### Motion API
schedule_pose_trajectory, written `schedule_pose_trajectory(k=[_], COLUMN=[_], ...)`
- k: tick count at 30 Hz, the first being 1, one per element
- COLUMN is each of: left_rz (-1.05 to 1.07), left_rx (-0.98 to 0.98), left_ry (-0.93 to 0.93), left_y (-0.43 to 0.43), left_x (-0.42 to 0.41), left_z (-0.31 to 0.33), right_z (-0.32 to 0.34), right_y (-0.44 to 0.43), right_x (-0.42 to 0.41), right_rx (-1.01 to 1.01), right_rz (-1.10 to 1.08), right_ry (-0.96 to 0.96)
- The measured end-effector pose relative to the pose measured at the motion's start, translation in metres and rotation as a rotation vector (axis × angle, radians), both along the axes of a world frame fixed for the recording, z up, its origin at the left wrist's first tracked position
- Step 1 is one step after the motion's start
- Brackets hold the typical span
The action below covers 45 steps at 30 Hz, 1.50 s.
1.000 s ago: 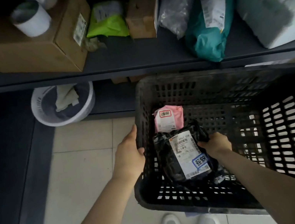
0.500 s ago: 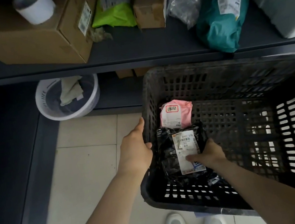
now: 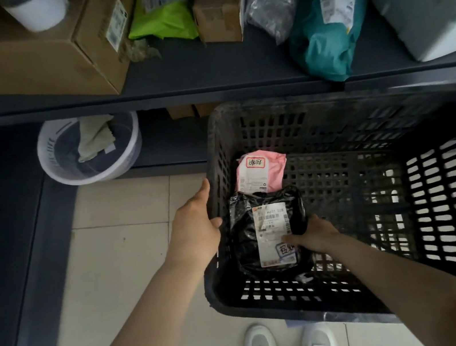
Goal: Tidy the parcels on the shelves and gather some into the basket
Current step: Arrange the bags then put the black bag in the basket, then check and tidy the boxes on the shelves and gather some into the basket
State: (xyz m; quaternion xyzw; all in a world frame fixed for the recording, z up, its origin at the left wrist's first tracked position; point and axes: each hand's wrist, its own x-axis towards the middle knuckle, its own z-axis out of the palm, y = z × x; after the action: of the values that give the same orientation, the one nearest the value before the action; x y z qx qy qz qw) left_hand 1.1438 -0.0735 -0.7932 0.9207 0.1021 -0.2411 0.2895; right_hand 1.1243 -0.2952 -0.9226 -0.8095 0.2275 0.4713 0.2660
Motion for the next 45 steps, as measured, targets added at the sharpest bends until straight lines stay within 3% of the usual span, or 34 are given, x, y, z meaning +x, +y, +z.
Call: schedule_pose_trajectory(k=[7, 11, 18, 25, 34, 41, 45], left_rz=[-0.220, -0.275, -0.224, -0.015, 0.334, 0.486, 0.597], left_rx=[0.217, 0.312, 0.458, 0.741, 1.002, 1.124, 1.214], left_ry=[-0.029, -0.022, -0.173, -0.318, -0.378, -0.392, -0.427], left_y=[0.002, 0.010, 0.048, 0.139, 0.259, 0.330, 0.365], left_x=[-0.014, -0.025, -0.051, -0.132, -0.298, -0.459, -0.560], left_z=[0.054, 0.112, 0.264, 0.418, 0.554, 0.613, 0.651], right_z=[0.069, 0.153, 0.315, 0.507, 0.653, 0.712, 0.761], right_y=[-0.027, -0.014, 0.048, 0.162, 0.332, 0.432, 0.484], right_x=[0.013, 0.021, 0.025, 0.022, -0.087, -0.220, -0.300], right_rx=[-0.068, -0.059, 0.110, 0.232, 0.442, 0.376, 0.450], right_rz=[0.182, 0.223, 0.361, 0.621, 1.018, 1.351, 1.412], right_ry=[-0.088, -0.117, -0.310, -0.675, -0.997, -1.271, -1.379])
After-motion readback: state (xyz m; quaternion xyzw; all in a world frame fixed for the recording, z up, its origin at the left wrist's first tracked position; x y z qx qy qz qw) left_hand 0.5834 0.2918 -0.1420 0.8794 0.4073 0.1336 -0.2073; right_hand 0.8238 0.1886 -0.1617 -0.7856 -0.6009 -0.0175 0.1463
